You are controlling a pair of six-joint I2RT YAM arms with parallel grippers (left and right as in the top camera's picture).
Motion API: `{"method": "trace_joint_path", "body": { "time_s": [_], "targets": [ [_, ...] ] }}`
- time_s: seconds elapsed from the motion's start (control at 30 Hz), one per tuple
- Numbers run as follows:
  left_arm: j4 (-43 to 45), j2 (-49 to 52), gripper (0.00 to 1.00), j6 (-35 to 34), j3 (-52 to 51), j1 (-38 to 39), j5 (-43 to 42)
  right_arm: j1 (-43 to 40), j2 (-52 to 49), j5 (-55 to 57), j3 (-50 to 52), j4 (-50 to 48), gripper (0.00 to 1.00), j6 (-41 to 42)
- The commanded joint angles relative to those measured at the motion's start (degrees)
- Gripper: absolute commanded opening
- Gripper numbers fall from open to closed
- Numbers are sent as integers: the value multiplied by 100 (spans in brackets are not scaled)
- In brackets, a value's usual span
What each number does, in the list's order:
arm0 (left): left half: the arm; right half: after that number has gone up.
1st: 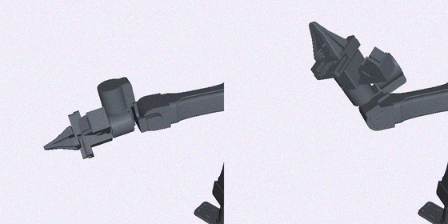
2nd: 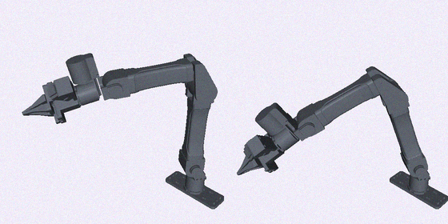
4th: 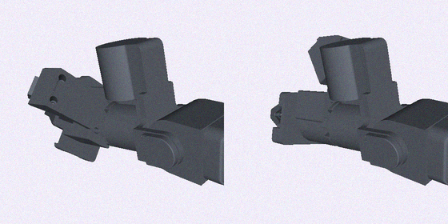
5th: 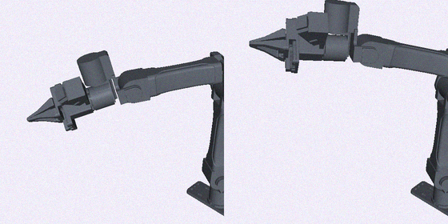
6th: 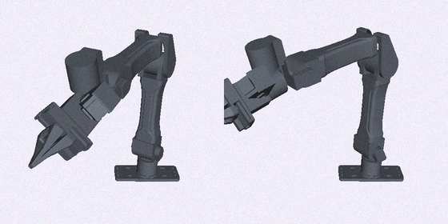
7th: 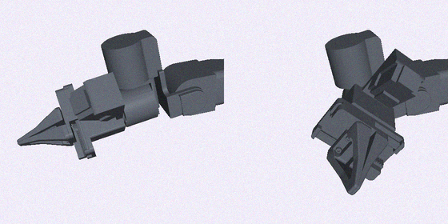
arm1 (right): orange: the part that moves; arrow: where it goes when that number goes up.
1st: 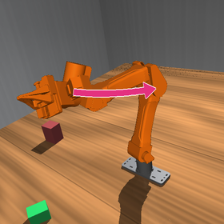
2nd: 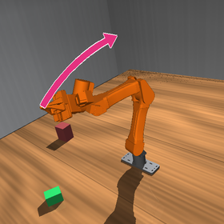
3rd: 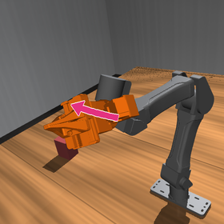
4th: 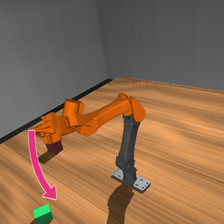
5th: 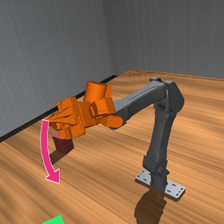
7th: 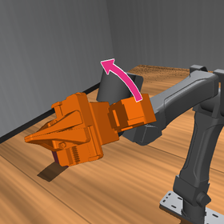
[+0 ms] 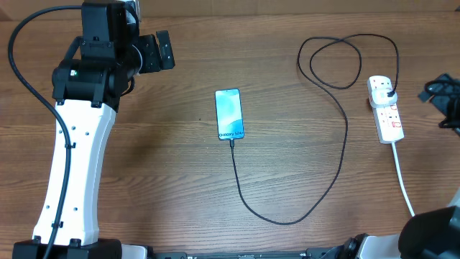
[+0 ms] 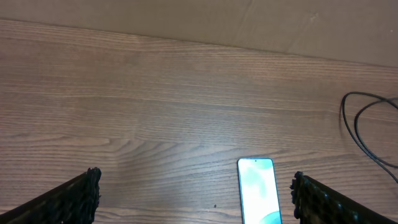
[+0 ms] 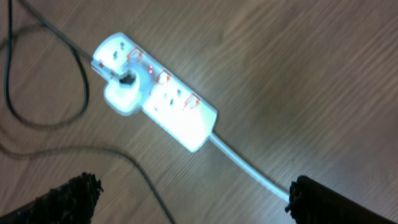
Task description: Plug charger to phone and switch on socket
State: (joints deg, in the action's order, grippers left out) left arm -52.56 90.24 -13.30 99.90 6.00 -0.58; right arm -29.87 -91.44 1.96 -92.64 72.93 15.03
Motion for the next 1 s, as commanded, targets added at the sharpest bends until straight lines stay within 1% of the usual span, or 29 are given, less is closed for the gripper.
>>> {"method": "trace_joint_path", "body": {
  "time_s": [0.0, 0.13, 0.23, 0.27, 0.3, 0.33, 0.37, 0.43, 0.53, 0.97],
  "targets": [
    [7, 46, 100, 109, -4, 37, 81, 267, 529, 46, -70, 297, 100, 179],
    [7, 46, 100, 109, -4, 37, 81, 719, 1202, 35, 138, 435, 100, 304],
    [7, 46, 99, 109, -4, 37, 81, 1344, 2087, 103, 522, 417, 100, 420],
    [7, 46, 100, 109, -4, 37, 81, 1561, 2450, 302, 717, 393, 100, 654],
    [7, 46, 100, 109, -4, 37, 81, 1633, 2579, 374, 800, 374, 100, 726],
    [7, 46, 100, 109, -4, 37, 81, 1849, 2990, 599, 1104, 271, 100, 822],
    [7, 46, 100, 107, -4, 39, 81, 1906, 3117, 632, 1217, 225, 100, 822],
    [7, 46, 100, 109, -4, 39, 81, 2094, 3735, 640, 1832, -35, 100, 813],
    [7, 46, 100, 109, -4, 37, 81, 2118, 4245, 636, 2391, -122, 100, 815],
    [7, 46, 99, 109, -4, 39, 81, 2118, 4240, 636, 2415, -61, 100, 813]
  ]
}}
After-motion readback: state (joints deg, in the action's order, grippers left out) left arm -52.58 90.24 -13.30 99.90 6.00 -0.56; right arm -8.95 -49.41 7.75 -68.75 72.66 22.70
